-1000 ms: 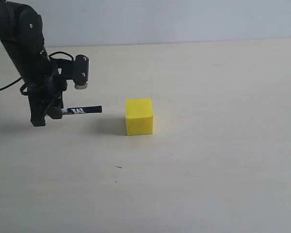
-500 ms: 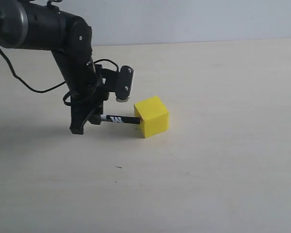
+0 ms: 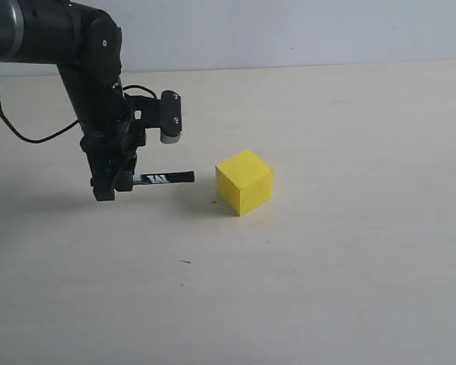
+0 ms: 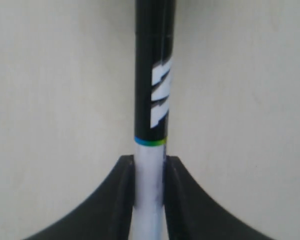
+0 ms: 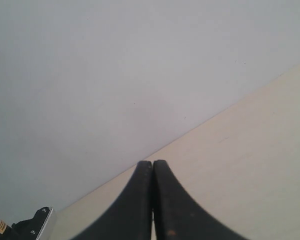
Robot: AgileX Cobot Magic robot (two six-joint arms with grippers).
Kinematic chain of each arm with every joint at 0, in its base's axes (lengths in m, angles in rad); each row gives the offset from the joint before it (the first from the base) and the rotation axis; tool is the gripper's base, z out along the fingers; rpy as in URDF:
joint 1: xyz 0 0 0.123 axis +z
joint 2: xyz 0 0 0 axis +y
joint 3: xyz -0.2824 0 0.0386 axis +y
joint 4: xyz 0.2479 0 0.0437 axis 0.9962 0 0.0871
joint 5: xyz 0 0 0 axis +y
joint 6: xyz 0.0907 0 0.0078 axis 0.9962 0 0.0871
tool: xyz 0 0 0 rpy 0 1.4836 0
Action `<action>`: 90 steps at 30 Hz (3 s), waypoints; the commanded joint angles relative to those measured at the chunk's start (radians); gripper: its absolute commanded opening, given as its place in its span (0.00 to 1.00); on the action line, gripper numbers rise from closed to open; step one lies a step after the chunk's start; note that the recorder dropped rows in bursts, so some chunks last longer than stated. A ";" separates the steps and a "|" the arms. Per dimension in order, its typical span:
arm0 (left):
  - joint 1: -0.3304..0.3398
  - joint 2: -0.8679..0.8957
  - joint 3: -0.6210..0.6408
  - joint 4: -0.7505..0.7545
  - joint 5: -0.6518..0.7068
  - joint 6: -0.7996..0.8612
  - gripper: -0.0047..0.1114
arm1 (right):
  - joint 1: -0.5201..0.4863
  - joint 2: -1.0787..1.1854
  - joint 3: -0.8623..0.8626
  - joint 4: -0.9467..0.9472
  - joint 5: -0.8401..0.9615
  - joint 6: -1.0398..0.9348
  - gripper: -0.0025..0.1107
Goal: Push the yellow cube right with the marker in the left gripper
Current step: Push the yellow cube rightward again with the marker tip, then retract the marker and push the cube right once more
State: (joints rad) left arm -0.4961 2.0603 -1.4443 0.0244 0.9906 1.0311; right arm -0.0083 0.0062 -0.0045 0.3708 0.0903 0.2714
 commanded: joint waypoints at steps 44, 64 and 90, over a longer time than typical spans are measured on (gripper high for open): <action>-0.018 0.081 -0.132 -0.046 -0.011 0.118 0.04 | -0.004 -0.006 0.004 -0.004 -0.003 -0.009 0.02; -0.121 0.170 -0.312 -0.061 0.127 0.038 0.04 | -0.004 -0.006 0.004 -0.004 -0.003 -0.009 0.02; -0.163 0.219 -0.324 0.043 -0.046 -0.066 0.04 | -0.004 -0.006 0.004 -0.008 -0.003 -0.009 0.02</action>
State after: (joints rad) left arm -0.6863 2.2761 -1.7547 0.0236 0.8985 0.9755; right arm -0.0083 0.0062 -0.0045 0.3708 0.0903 0.2714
